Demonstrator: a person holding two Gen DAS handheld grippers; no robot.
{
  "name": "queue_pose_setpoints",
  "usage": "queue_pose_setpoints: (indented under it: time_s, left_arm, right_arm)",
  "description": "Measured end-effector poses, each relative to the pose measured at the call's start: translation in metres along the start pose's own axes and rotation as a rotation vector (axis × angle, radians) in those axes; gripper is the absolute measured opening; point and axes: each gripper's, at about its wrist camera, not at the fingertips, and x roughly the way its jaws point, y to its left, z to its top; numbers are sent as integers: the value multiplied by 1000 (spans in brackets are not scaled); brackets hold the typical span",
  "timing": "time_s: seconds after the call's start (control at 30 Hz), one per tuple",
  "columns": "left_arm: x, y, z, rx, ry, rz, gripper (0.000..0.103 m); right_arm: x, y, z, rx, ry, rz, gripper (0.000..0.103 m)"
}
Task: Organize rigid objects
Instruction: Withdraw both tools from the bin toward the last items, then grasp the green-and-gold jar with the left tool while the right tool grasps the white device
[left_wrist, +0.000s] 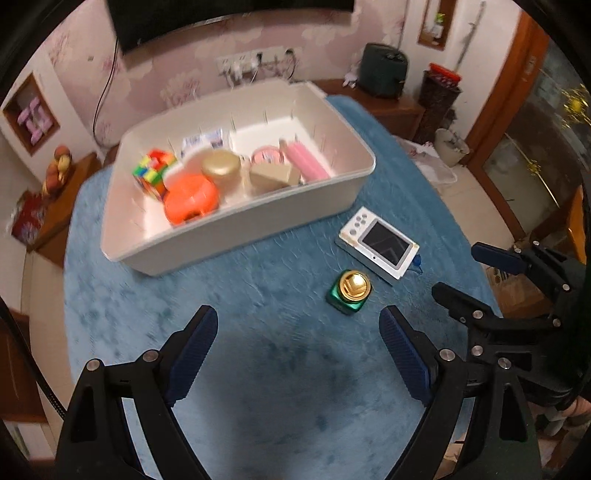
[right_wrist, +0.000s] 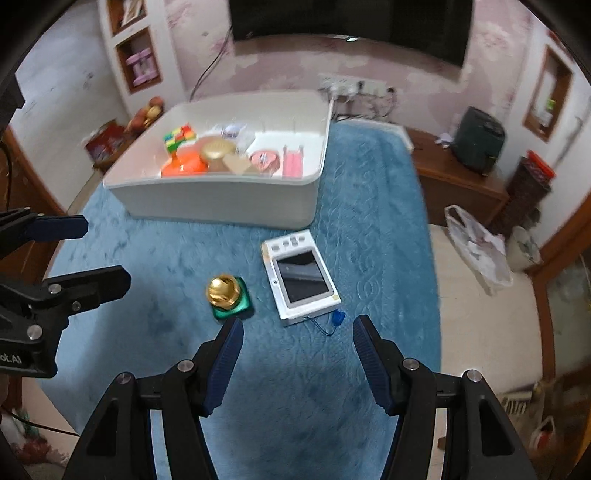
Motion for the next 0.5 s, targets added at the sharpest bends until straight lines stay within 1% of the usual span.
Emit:
queue_pose_setpoints:
  time_s: [0.13,0.33,0.4,0.5]
  left_arm:
    - [22,-8,-1,-81,41,4,91]
    - [43,-9,-3,-181,85,29,91]
    - [49,-10,-2,-202,95,35,91]
    - [57,-11,-2,-228,106,41,91]
  right_arm:
    - [33,-4,0,-66,21,42,63]
    - [65,-2,6,-149,7,43,63]
    - [74,-2,8,-176,9,38,63]
    - [86,-3,8,-213,12,56,63]
